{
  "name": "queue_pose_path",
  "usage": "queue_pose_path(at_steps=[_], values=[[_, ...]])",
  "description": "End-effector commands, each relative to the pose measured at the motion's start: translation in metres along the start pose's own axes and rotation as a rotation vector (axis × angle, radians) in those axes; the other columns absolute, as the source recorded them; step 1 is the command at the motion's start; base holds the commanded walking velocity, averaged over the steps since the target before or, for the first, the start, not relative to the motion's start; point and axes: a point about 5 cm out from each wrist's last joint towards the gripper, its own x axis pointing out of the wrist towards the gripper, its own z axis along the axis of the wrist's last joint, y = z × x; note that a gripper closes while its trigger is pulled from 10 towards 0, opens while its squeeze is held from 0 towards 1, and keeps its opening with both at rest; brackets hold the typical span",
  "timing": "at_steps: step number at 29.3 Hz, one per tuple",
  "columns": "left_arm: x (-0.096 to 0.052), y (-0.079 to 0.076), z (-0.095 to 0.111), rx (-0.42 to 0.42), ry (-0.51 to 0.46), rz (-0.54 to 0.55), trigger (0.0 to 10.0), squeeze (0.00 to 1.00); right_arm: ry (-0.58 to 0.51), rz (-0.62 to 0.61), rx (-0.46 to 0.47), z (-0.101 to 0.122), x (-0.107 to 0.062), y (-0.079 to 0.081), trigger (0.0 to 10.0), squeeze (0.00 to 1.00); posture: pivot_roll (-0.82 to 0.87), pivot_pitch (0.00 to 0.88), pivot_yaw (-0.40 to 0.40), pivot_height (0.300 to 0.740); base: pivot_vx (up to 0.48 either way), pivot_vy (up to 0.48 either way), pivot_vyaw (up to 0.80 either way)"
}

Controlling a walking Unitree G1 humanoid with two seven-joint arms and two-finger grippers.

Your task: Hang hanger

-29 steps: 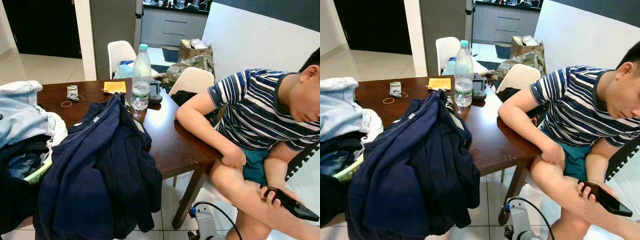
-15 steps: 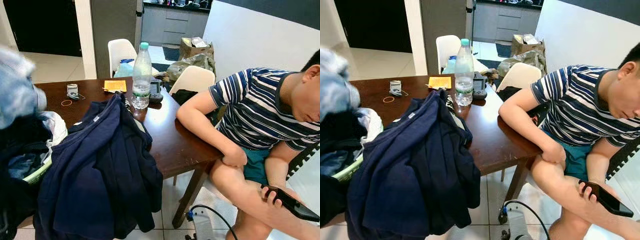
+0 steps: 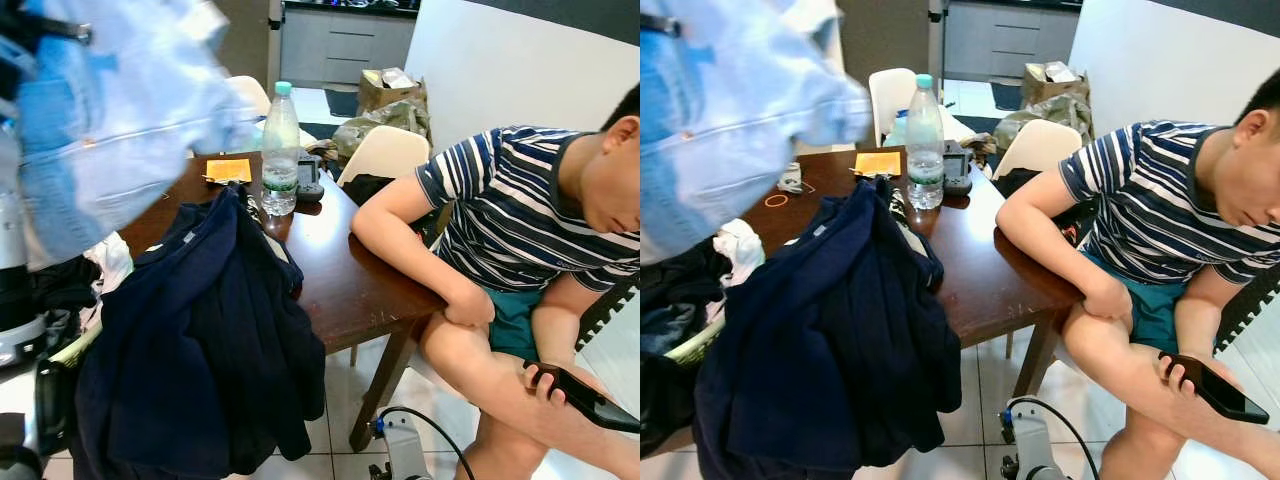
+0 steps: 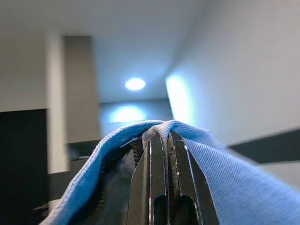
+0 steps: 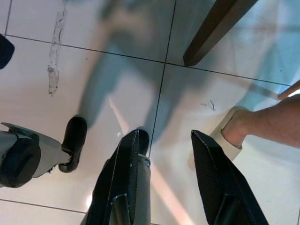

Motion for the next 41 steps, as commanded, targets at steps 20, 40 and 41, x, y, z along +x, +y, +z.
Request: queue_pose_path(at_steps=[20, 40, 41], values=[[-0.01, -0.07, -0.024, -0.214, 0.107, -0.338, 0.0, 0.0, 0.042, -0.052, -0.031, -0.001, -0.003, -0.023, 10.0, 0.0, 0.14, 0.0, -0.063, 0.74, 0.0, 0.0, -0.68], [-0.023, -0.108, -0.03, -0.344, 0.176, -0.52, 0.0, 0.0, 0.101, -0.065, -0.094, 0.003, -0.004, -0.034, 10.0, 0.0, 0.13, 0.0, -0.058, 0.74, 0.0, 0.0, -0.8], [-0.023, -0.108, -0.03, -0.344, 0.176, -0.52, 0.0, 0.0, 0.101, -0.065, -0.094, 0.003, -0.004, -0.034, 10.0, 0.0, 0.13, 0.0, -0.058, 0.74, 0.0, 0.0, -0.8]])
